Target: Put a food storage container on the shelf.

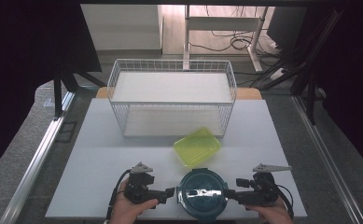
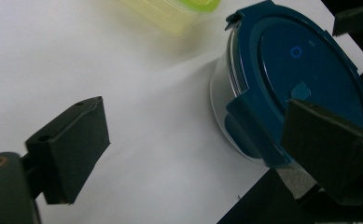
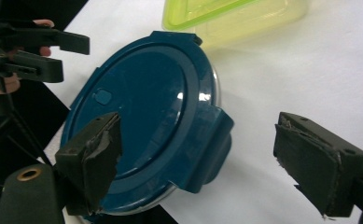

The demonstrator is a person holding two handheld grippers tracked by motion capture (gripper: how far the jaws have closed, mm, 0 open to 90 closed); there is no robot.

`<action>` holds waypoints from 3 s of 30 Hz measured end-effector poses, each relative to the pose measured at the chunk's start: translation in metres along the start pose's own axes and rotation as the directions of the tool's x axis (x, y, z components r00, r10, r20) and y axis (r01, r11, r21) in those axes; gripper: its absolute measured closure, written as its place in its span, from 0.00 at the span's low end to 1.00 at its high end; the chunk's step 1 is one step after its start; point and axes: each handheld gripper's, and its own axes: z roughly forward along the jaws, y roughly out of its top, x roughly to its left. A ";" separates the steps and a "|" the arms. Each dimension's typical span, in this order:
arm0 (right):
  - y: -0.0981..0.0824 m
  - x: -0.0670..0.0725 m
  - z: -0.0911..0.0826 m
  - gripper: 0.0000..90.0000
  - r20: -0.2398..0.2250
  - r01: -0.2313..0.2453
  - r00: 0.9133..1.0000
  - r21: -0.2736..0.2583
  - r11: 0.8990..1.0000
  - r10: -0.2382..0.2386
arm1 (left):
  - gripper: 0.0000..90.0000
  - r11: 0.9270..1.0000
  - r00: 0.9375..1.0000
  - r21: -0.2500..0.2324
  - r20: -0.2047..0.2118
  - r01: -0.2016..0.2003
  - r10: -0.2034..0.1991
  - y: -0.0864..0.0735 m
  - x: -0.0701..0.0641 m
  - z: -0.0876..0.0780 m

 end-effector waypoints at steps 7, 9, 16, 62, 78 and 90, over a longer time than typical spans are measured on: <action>0.000 0.004 0.006 0.16 -0.026 0.000 1.000 0.016 1.000 0.000 | 0.05 1.000 0.999 0.012 0.037 0.029 -0.029 -0.002 -0.008 0.006; 0.001 0.006 0.007 0.16 -0.039 -0.004 0.999 0.016 1.000 0.004 | 0.06 0.999 0.998 0.012 0.057 0.039 -0.040 -0.002 -0.011 0.007; 0.002 0.009 0.010 0.15 -0.059 -0.014 0.998 0.024 1.000 0.015 | 0.08 0.998 0.994 0.020 0.087 0.059 -0.061 -0.001 -0.015 0.010; -0.011 -0.005 0.036 0.31 -0.101 -0.290 0.947 0.128 0.948 0.304 | 0.35 0.969 0.934 0.077 0.260 0.233 -0.245 -0.007 -0.021 0.047; -0.011 -0.007 0.034 0.33 -0.122 -0.278 0.948 0.126 0.952 0.293 | 0.26 0.961 0.919 0.125 0.284 0.248 -0.274 -0.012 -0.020 0.051; -0.009 0.000 0.030 0.36 -0.099 -0.259 0.958 0.114 0.959 0.271 | 0.33 0.953 0.916 0.106 0.264 0.283 -0.301 -0.014 -0.023 0.043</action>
